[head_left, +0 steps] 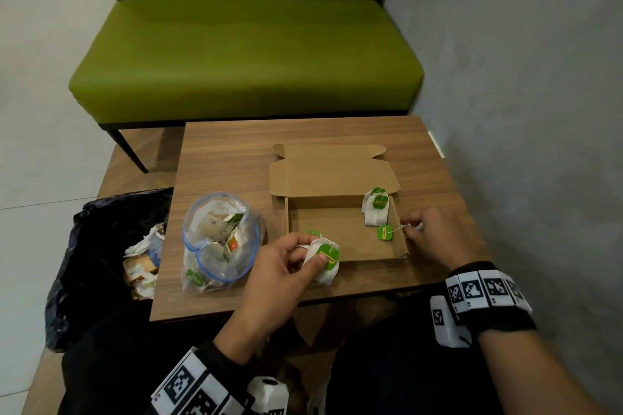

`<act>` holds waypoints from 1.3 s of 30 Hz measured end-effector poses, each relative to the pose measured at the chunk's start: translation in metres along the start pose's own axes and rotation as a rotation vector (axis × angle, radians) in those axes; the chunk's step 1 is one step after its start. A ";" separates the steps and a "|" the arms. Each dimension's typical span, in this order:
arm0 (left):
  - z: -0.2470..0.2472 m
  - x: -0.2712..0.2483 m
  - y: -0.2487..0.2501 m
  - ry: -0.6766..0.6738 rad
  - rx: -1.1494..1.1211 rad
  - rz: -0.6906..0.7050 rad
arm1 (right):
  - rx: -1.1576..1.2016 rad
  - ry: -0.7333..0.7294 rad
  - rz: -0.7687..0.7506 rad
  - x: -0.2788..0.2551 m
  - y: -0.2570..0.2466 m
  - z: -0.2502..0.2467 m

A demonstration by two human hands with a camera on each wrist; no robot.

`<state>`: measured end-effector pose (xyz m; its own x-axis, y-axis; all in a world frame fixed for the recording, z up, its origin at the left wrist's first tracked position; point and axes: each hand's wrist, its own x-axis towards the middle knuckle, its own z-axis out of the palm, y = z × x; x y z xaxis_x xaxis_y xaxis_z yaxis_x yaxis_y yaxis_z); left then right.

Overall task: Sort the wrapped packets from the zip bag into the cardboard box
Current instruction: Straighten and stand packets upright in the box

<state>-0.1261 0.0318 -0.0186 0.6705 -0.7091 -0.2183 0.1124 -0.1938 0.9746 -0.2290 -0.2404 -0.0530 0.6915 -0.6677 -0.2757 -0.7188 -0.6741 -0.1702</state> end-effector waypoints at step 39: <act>-0.008 0.017 -0.015 0.057 -0.008 0.070 | 1.015 -0.178 -0.318 -0.047 -0.114 -0.001</act>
<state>-0.1101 0.0278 -0.0365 0.7179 -0.6806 -0.1464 0.0695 -0.1393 0.9878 -0.1795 -0.1320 -0.0195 0.8955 -0.3974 -0.2001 -0.2889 -0.1773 -0.9408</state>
